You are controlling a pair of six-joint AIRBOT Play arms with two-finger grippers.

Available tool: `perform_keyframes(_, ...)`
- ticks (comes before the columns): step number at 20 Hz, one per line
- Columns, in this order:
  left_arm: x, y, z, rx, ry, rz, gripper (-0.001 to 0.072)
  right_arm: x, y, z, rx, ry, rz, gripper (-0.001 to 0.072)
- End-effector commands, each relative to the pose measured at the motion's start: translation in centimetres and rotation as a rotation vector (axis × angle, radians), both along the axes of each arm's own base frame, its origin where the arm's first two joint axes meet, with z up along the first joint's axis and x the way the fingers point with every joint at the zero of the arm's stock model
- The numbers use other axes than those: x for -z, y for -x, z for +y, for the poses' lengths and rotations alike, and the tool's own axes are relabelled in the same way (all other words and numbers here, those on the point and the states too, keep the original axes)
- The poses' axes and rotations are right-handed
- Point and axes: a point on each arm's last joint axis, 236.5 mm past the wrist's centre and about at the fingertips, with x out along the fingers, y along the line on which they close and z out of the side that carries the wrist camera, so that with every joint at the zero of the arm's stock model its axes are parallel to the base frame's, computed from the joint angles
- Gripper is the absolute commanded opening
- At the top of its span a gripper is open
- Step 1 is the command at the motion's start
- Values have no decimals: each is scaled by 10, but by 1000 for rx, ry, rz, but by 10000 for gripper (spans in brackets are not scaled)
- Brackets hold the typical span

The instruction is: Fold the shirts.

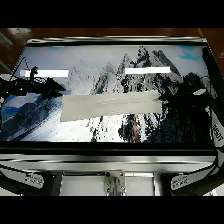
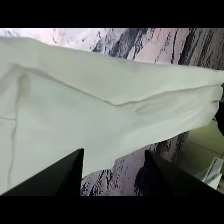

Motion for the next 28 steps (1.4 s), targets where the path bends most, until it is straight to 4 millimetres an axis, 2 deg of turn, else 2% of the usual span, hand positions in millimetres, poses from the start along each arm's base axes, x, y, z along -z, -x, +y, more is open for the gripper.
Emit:
perform_keyframes(1, -12, 6, -19, 78, -14, -52, 439, 22, 14, 31, -46, -79, 83, 627)
perform_keyframes(2, -15, 7, -24, 94, -17, -62, 439, 22, 11, 35, -46, -78, 76, 599)
perform_keyframes(3, -16, 8, -29, 104, -18, -67, 439, 20, 9, 39, -47, -84, 70, 508)
perform_keyframes(4, -18, 9, -35, 117, -18, -69, 439, 18, 7, 41, -47, -88, 65, 346)
perform_keyframes(6, -18, 12, -48, 143, -18, -71, 439, 7, 0, 43, -86, -88, 23, 102)
perform_keyframes(7, -18, 14, -55, 158, -18, -72, 438, -7, -3, 48, -134, -102, -14, 61)
perform_keyframes(8, -18, 14, -64, 172, -19, -76, 384, -23, -6, 52, -174, -108, -58, 61)
perform_keyframes(9, -17, 15, -74, 188, -22, -82, 209, -43, -7, 54, -204, -105, -94, 61)
perform_keyframes(10, -16, 16, -87, 206, -25, -89, 116, -62, -7, 56, -219, -100, -127, 61)
perform_keyframes(12, -12, 17, -121, 244, -37, -114, 88, -105, 2, 60, -258, -84, -183, 61)
perform_keyframes(13, -9, 17, -138, 261, -44, -128, 43, -125, 8, 64, -275, -84, -205, 61)
perform_keyframes(15, 0, 19, -183, 292, -61, -166, 38, -164, 26, 71, -310, -81, -234, 61)
perform_keyframes(17, 10, 22, -224, 297, -66, -187, 38, -194, 44, 74, -328, -61, -253, 61)
perform_keyframes(19, 19, 28, -258, 287, -35, -175, 38, -227, 62, 79, -340, -50, -290, 61)
perform_keyframes(22, 33, 41, -299, 285, 25, -141, 38, -270, 81, 84, -317, -36, -358, 61)
perform_keyframes(24, 39, 52, -326, 299, 95, -127, 38, -290, 91, 86, -299, -24, -393, 60)
perform_keyframes(28, 44, 78, -381, 317, 263, -83, 38, -302, 106, 86, -278, -9, -386, 61)
